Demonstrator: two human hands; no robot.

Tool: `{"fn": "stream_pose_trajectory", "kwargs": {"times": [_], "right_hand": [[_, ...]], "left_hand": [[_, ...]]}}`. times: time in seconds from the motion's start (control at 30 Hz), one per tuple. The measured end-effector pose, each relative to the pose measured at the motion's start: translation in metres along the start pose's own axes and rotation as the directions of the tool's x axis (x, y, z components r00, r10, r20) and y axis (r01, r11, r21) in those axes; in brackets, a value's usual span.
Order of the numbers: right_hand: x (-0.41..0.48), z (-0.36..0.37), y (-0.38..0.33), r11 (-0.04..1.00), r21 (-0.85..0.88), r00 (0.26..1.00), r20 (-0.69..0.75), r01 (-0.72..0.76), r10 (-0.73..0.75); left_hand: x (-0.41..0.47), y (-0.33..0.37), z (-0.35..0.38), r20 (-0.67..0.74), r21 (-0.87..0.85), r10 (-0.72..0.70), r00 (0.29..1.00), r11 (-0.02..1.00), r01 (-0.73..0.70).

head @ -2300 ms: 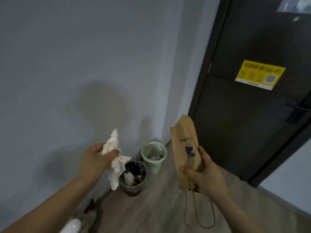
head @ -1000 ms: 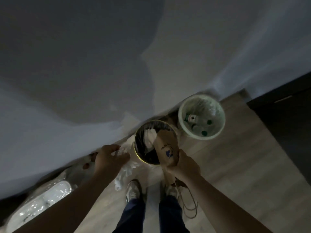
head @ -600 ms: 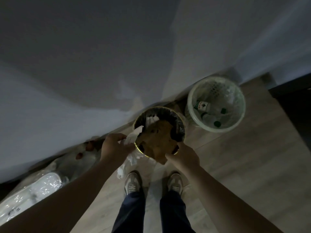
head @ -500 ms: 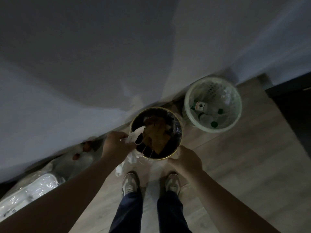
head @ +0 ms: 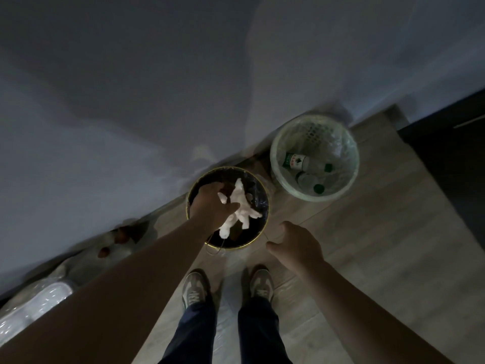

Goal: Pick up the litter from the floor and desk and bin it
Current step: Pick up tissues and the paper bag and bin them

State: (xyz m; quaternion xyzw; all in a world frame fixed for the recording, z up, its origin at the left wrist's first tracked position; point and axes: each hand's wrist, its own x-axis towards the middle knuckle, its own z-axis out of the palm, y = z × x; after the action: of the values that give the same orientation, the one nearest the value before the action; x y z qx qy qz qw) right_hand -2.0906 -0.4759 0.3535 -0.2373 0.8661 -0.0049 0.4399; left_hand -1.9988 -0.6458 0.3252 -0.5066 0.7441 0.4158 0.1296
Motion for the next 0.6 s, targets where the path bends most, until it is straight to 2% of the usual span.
{"fn": "stream_pose_trajectory", "kwargs": {"times": [0.07,0.17,0.3,0.5,0.6], "right_hand": [[-0.001,-0.002,0.001,1.0,0.002,1.0,-0.004,-0.006,0.006],[-0.004,-0.007,0.002,1.0,-0.011,1.0,-0.022,-0.009,0.009],[-0.014,-0.016,-0.001,0.998,-0.062,1.0,-0.029,0.006,-0.008],[-0.053,-0.039,-0.022,0.992,-0.121,0.999,-0.044,0.022,-0.028],[-0.088,-0.06,-0.038,0.99,-0.134,0.996,-0.073,0.038,-0.049]], "left_hand": [[-0.001,0.004,0.003,0.015,0.046,-0.004,1.0,0.999,0.003],[-0.007,0.005,-0.003,0.114,0.272,0.025,0.993,0.961,-0.055],[-0.024,0.001,-0.021,0.278,0.538,0.128,0.952,0.8,-0.264],[-0.06,0.009,-0.07,0.342,0.661,0.207,0.917,0.64,-0.391],[-0.087,0.018,-0.109,0.338,0.652,0.223,0.914,0.645,-0.398]]}}
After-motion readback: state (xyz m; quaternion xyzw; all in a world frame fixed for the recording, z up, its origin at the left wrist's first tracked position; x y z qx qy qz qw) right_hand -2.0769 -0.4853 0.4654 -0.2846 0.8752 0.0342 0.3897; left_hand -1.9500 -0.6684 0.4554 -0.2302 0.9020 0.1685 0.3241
